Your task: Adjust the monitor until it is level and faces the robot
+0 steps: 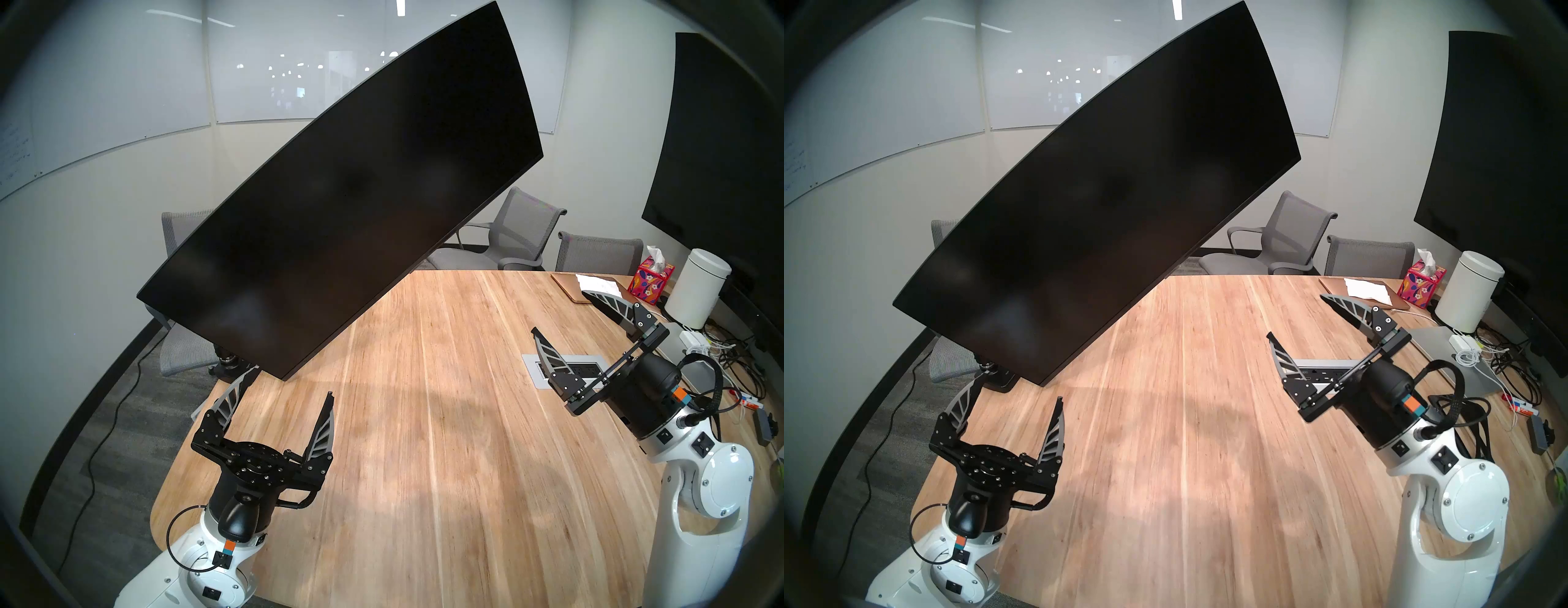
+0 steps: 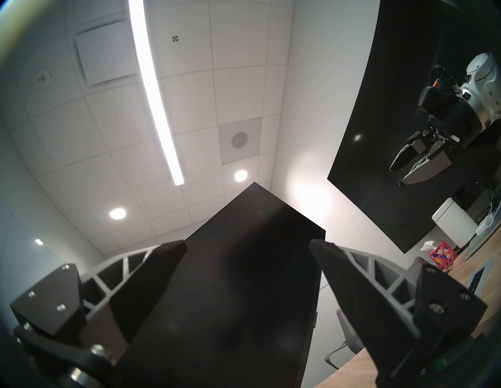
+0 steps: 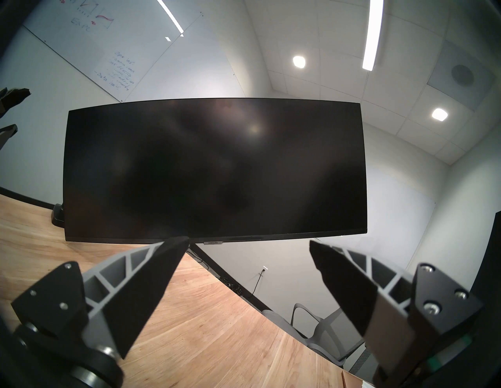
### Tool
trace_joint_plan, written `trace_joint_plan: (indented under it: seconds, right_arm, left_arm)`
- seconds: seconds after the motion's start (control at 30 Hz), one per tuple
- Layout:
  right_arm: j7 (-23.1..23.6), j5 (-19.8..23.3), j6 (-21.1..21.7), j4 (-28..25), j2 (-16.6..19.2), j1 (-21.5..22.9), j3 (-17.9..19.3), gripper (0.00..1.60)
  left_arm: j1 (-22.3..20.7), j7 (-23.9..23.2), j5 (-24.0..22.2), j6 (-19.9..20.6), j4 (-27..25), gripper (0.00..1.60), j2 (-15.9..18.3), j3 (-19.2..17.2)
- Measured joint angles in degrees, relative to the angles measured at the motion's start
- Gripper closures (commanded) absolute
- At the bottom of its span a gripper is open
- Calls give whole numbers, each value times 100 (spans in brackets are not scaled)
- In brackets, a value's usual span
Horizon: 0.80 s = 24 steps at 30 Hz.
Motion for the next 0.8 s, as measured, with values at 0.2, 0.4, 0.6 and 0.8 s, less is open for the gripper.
trace_joint_plan:
  seconds: [0.2, 0.4, 0.6, 0.8]
  right_arm:
    - [0, -1, 0, 1, -2, 0, 0, 0]
    - [0, -2, 0, 1, -4, 0, 0, 0]
    - [0, -2, 0, 2, -5, 0, 0, 0]
    - [1, -3, 0, 2, -7, 0, 0, 0]
  left_arm:
    - [5, -68, -128, 4, -4, 0, 25, 37]
    - [32, -229, -374, 117, -54, 0, 127, 111]
    - [72, -393, -581, 288, -133, 0, 235, 134]
    - [138, -533, -793, 534, -257, 0, 310, 120]
